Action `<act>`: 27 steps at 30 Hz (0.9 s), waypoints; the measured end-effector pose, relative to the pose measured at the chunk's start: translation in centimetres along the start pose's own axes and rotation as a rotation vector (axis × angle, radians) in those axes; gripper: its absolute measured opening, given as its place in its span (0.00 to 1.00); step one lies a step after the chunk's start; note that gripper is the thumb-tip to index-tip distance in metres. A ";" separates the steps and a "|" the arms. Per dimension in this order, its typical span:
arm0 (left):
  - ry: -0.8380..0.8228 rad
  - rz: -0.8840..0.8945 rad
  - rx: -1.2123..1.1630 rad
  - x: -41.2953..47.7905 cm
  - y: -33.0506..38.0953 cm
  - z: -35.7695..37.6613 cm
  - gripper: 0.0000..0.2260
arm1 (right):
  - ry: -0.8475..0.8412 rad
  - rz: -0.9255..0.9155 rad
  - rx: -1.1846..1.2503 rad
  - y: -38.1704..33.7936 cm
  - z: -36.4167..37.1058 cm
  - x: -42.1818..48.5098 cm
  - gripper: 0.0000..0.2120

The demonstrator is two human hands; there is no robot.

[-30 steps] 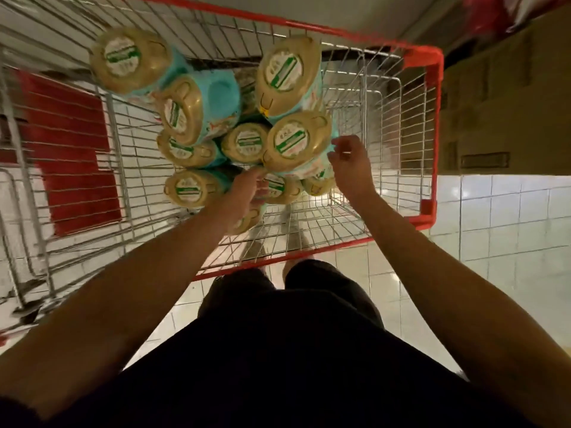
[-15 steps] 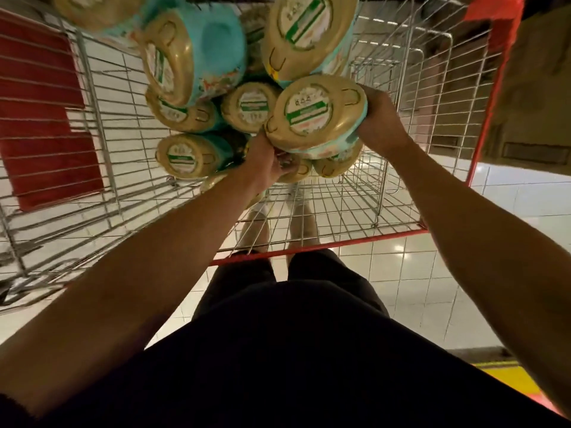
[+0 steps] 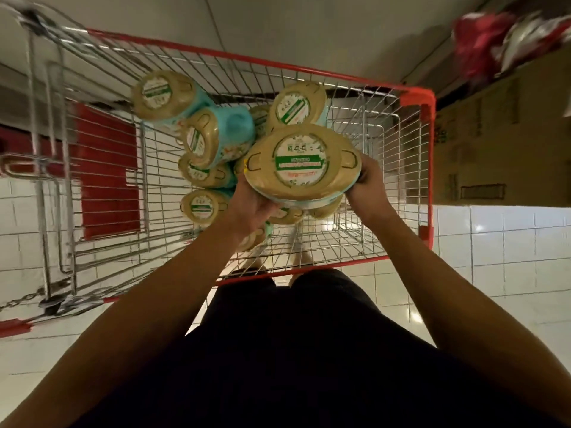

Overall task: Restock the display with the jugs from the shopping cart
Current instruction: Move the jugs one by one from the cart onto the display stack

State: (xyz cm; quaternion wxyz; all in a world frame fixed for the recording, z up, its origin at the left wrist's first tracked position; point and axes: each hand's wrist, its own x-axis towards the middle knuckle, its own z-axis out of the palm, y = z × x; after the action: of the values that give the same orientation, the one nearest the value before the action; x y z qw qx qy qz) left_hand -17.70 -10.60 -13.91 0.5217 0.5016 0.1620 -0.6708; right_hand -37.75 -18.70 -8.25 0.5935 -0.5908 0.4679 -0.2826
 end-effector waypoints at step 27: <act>-0.497 -0.261 0.917 -16.2 -25.6 11.3 0.23 | 0.867 -0.107 0.082 1.3 -14.1 -37.7 0.08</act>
State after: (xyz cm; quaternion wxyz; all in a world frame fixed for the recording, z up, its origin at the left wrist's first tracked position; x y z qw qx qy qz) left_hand -46.25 0.00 -3.10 0.1841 0.4799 -0.2147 -0.8305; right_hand -65.77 8.81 0.71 0.3498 -0.4168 0.6309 -0.5531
